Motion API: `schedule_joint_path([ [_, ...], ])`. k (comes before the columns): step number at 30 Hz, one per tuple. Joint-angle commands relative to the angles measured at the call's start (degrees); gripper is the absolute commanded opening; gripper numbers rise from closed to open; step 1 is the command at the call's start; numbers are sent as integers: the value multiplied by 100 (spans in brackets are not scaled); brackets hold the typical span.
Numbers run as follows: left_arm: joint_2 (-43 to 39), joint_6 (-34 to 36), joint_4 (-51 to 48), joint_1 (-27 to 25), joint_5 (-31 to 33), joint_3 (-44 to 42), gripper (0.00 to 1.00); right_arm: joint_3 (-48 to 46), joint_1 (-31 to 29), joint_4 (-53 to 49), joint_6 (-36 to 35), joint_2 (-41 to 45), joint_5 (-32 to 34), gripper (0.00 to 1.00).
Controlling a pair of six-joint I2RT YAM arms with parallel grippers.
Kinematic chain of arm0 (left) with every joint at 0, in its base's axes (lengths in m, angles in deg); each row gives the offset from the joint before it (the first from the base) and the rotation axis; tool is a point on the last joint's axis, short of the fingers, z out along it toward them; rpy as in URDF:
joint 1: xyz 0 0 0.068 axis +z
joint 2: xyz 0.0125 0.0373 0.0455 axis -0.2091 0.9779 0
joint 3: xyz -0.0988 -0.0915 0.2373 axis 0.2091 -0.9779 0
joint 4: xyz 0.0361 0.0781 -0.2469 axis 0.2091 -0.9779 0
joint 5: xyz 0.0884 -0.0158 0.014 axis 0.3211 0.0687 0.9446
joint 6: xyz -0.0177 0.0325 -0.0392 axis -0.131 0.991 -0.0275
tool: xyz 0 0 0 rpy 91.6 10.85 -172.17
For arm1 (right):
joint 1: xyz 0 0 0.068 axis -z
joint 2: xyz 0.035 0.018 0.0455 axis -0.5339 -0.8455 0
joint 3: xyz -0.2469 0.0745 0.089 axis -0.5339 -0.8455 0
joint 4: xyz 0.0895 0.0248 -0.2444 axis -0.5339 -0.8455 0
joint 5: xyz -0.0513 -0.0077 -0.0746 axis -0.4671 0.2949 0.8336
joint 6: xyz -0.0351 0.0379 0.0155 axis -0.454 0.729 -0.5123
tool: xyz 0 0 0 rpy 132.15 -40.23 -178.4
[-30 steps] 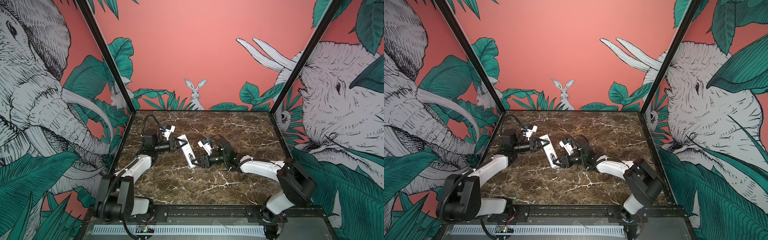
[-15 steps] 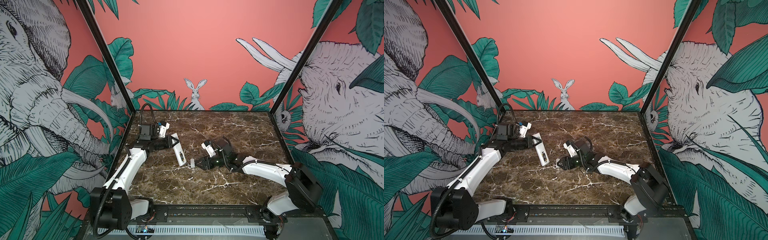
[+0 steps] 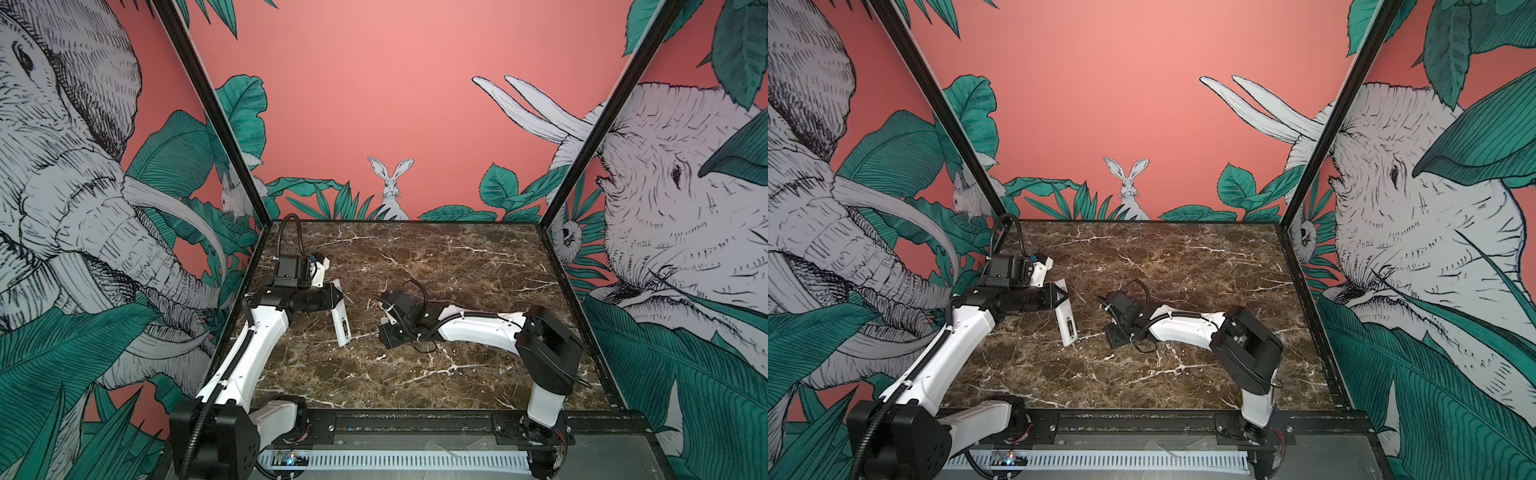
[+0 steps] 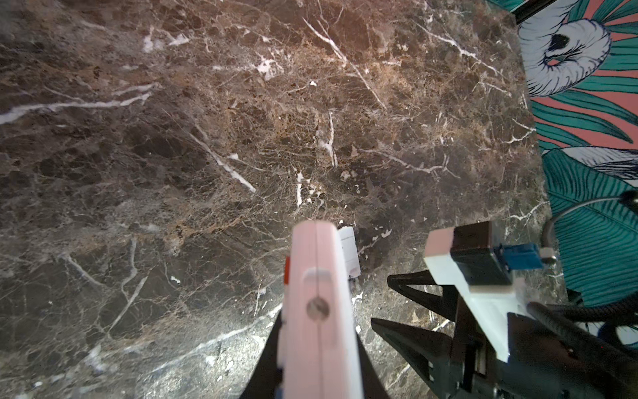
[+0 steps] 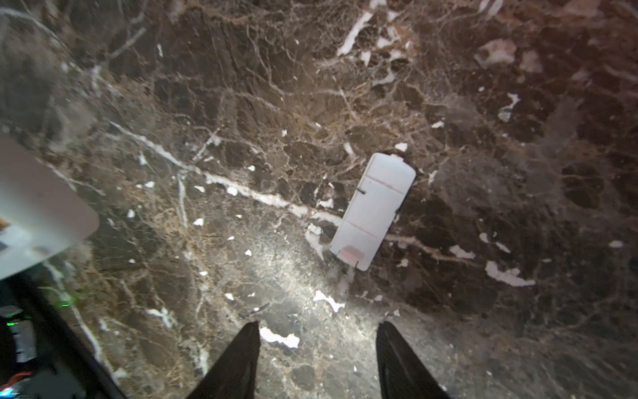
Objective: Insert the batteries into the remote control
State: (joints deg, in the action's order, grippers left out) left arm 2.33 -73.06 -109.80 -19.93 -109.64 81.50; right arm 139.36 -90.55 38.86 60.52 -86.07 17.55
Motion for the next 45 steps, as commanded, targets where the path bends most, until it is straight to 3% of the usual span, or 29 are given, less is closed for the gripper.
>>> schedule_joint_path([
  [1, 33, -12, -164, 21, -43, -130, 0, 263, -65, -513, -11, -160, 412, 45],
  [17, 41, -16, -131, 27, -264, -133, 0, 953, -66, -605, -165, -875, 517, 37],
  [26, 71, -42, -93, 20, -366, -157, 0, 1117, -63, -821, -183, -1139, 579, 27],
  [37, 169, -182, 89, 22, -682, -213, 0, 751, -45, -826, -242, -795, 935, 15],
  [45, 298, -781, 1001, -216, -1151, -619, 0, -86, 163, -723, -377, -1, 1104, 10],
])
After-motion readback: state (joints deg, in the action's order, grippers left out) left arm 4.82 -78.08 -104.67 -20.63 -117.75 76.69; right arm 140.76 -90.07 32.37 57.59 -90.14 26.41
